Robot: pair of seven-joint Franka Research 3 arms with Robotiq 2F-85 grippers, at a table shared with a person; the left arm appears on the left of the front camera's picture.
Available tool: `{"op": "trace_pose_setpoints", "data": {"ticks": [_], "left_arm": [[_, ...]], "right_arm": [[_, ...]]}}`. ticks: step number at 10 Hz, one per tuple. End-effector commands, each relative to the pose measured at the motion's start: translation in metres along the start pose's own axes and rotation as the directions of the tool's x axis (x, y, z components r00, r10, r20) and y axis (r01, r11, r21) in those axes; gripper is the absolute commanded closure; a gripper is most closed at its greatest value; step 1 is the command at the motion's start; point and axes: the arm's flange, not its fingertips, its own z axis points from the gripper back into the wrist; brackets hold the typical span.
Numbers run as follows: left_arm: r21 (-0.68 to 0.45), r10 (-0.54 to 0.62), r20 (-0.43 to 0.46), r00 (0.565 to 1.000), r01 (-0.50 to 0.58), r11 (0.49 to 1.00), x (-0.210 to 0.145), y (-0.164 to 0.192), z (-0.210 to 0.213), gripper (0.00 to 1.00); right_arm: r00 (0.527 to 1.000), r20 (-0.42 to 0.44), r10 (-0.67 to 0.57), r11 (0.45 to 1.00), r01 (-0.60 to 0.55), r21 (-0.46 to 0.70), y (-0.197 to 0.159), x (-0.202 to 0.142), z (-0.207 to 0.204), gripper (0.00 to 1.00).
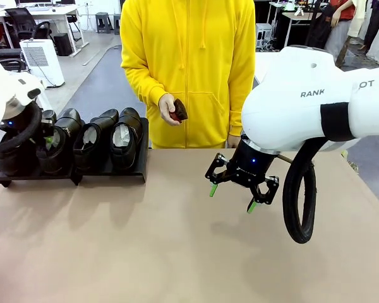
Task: Organize the shoes by placing them on the stand.
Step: Place the Shoe from the middle of the table onto the Shoes Stand.
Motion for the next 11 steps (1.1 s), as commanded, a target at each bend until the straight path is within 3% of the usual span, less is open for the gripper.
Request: {"op": "trace_pose_setpoints", "data": {"ticks": [1, 7, 8, 11], "left_arm": [[0.073, -0.001, 0.070, 0.998, -0.004, 0.997, -0.006, -0.006, 0.021, 0.44], [-0.081, 0.024, 0.054, 0.998, -0.019, 0.997, -0.019, -0.002, 0.117, 0.44], [-0.033, 0.027, 0.063, 0.998, -0.025, 0.999, -0.008, -0.014, 0.100, 0.44], [-0.033, 0.027, 0.063, 0.998, -0.025, 0.999, -0.008, -0.014, 0.100, 0.44]], "right_arm": [[1.000, 0.009, 0.019, 1.000, -0.019, -0.003, 0.001, 0.003, 0.001, 0.00], [1.000, 0.009, 0.019, 1.000, -0.019, -0.003, 0.001, 0.003, 0.001, 0.00], [1.000, 0.009, 0.019, 1.000, -0.019, -0.003, 0.001, 0.003, 0.001, 0.00], [1.000, 0.009, 0.019, 1.000, -0.019, -0.003, 0.001, 0.003, 0.001, 0.00]]}}
